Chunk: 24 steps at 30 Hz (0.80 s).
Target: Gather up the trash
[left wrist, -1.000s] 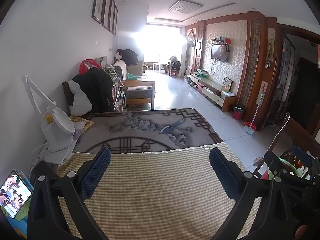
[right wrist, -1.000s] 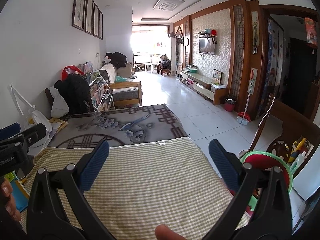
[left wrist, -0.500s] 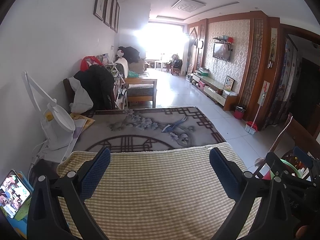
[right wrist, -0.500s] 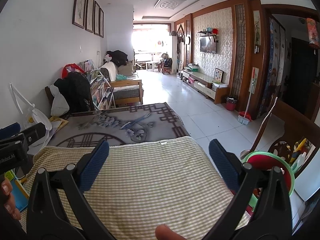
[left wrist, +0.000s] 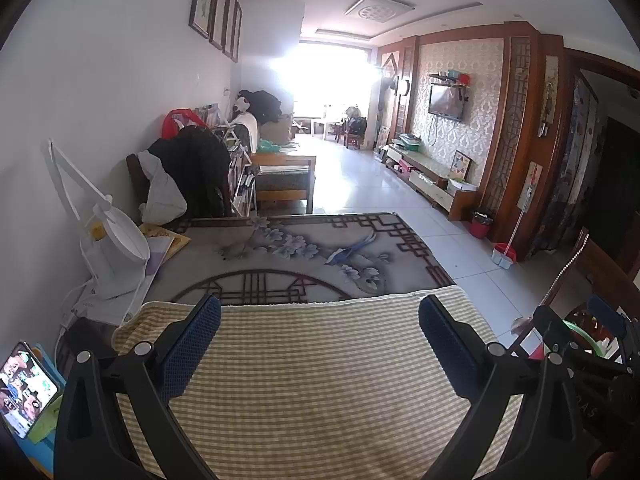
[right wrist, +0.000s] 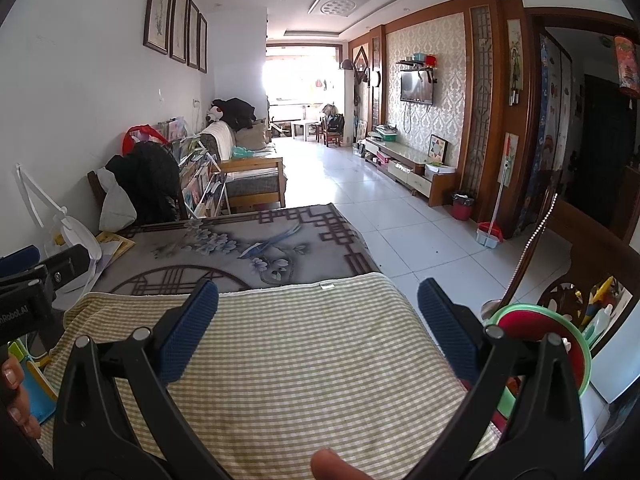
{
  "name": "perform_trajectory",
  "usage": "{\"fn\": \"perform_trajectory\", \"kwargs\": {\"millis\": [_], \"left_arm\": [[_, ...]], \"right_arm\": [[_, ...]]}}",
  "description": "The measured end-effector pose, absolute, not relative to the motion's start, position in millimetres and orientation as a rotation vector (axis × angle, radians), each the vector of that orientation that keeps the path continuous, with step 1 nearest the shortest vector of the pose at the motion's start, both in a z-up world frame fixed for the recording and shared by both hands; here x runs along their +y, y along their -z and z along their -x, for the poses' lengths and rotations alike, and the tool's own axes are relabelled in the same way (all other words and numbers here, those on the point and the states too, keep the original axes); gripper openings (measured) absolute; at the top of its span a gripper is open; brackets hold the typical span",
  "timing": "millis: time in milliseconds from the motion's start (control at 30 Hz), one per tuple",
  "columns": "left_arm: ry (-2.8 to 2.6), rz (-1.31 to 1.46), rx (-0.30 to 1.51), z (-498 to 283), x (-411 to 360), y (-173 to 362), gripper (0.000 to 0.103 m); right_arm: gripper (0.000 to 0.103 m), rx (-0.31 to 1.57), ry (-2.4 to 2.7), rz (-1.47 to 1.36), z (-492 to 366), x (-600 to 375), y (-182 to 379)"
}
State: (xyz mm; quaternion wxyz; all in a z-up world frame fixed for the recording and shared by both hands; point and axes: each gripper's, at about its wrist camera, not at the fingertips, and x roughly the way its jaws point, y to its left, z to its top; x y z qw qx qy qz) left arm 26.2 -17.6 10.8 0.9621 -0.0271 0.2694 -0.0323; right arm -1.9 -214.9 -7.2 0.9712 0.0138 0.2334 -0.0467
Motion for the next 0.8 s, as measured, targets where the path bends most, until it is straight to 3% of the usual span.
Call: {"fn": "perform_trajectory", "kwargs": {"millis": [567, 800], "left_arm": [[0.062, 0.065, 0.594, -35.5, -22.7, 11.2, 0.095], [-0.028, 0.117, 0.687, -34.5, -12.9, 39.6, 0.095]], "right_arm": [[0.098, 0.537, 0.074, -0.038, -12.6, -224.9, 27.1], [0.098, 0.712, 0.037, 0.011, -54.6, -248.1, 100.0]]}}
